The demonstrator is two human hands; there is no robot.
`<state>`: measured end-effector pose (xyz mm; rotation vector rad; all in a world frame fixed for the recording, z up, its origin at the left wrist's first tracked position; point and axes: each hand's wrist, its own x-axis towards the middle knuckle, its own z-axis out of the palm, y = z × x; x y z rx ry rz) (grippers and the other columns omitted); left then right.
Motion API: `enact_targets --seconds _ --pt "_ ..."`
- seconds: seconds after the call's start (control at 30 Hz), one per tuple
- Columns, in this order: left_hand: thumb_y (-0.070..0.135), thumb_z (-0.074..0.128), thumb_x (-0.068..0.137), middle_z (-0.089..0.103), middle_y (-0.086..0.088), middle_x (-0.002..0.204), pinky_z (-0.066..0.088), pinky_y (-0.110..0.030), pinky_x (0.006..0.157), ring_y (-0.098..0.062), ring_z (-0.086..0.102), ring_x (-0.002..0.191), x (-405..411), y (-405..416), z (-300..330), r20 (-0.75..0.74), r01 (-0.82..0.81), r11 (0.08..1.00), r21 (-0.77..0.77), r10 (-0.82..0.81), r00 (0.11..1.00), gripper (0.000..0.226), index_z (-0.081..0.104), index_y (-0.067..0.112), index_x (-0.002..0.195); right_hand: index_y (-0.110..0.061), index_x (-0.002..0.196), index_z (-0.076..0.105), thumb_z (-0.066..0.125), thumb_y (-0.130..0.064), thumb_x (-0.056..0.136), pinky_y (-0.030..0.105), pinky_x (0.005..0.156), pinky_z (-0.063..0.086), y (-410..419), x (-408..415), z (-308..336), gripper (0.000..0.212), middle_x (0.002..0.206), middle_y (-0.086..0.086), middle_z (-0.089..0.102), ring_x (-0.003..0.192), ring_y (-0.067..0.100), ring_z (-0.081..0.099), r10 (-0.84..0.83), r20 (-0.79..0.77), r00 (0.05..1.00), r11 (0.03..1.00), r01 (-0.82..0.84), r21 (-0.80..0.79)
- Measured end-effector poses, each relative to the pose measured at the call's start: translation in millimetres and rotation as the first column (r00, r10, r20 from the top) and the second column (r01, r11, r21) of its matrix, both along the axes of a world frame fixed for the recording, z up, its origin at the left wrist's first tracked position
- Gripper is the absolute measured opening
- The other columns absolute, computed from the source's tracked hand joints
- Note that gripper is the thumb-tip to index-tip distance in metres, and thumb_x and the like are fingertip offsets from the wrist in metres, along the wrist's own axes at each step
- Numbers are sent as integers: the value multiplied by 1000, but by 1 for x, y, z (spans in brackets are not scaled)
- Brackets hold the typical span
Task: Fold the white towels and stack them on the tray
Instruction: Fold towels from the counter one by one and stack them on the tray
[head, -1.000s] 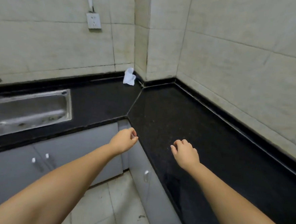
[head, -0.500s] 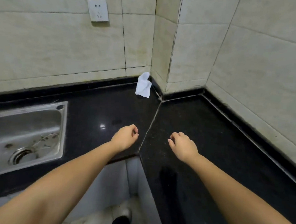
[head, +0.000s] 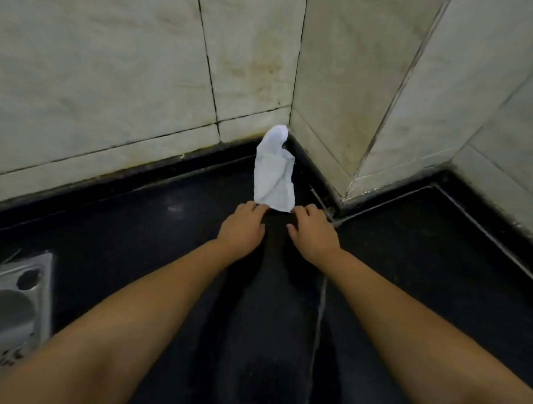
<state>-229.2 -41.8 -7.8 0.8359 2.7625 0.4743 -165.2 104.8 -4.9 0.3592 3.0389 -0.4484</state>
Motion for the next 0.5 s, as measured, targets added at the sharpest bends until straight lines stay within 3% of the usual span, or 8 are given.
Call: enact_targets --seconds 0.13,0.3,0.43,0.5 --pt "18 43 94 44 -11 129 40 -37 87 -28 42 117 -37 18 -20 -150 96 979 -179 -123 981 47 35 13 141 -14 133 43 51 -29 93 42 92 39 -1 -49 -25 43 137 11 38 123 31 39 15 6 1000 999 -15 46" --pt "18 45 92 45 -10 123 34 -34 85 -27 41 114 -44 20 -38 -226 134 959 -250 -192 955 33 49 13 125 -10 115 53 42 -20 97 37 88 34 -3 -61 -46 23 127 10 47 116 29 42 -62 -45 997 992 67 108" --pt "25 43 96 47 -8 116 30 -33 82 -26 42 109 -45 12 -28 -277 119 972 -201 -172 945 25 59 12 109 -8 95 54 44 -19 97 33 74 29 -3 -38 -24 14 98 10 58 98 29 51 -51 -216 975 994 27 -110" --pt "29 47 95 50 -9 112 31 -35 80 -27 44 105 -42 5 -15 -304 137 985 -110 -164 938 26 64 12 103 -9 92 51 46 -18 96 34 70 34 5 -18 -1 11 86 9 59 83 28 55 -99 -262 960 966 30 -257"
